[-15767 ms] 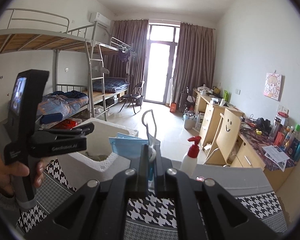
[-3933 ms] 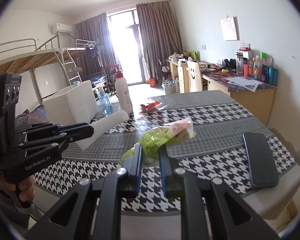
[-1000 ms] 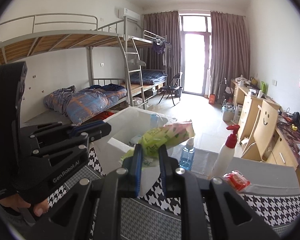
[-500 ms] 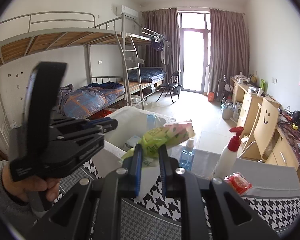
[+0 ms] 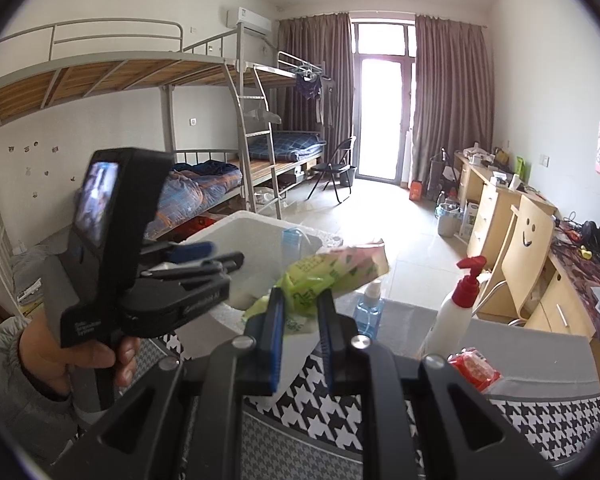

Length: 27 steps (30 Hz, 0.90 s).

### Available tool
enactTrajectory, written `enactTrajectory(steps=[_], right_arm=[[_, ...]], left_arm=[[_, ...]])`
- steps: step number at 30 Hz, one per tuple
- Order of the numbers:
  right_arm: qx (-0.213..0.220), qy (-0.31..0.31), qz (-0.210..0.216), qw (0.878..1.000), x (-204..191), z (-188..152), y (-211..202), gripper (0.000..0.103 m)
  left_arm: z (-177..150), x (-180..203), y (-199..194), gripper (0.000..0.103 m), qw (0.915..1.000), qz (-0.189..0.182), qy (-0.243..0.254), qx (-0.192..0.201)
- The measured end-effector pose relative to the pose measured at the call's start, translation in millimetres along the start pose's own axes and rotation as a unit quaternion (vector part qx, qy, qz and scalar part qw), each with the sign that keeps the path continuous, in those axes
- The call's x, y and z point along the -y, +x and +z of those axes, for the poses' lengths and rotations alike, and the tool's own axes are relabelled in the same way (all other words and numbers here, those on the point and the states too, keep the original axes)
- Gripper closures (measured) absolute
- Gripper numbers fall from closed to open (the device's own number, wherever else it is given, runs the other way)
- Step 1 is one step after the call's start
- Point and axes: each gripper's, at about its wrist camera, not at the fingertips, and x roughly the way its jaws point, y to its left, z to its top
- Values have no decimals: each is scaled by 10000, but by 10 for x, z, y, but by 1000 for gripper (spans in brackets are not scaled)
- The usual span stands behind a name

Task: Organize soft objects
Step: 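Open the left tool to drop the white tube into the foam box, then lower the green packet into the foam box and open the right tool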

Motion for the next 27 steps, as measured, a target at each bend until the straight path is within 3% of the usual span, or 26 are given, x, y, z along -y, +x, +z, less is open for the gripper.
enactTrajectory(steps=[9,13,27], right_arm=[[-35,-104,15,9999,-62,38,130,83],[-63,-140,58,9999,-108,59,184,83],[-142,-302,219,9992,-249,176,390,83]], left_arm=[[-21,-101,-135,11,9999,-2,-98,73],[-44,-159,-228,1,9997,20,-176,191],[-186,-326,-363,1,9993,132,-257,252]])
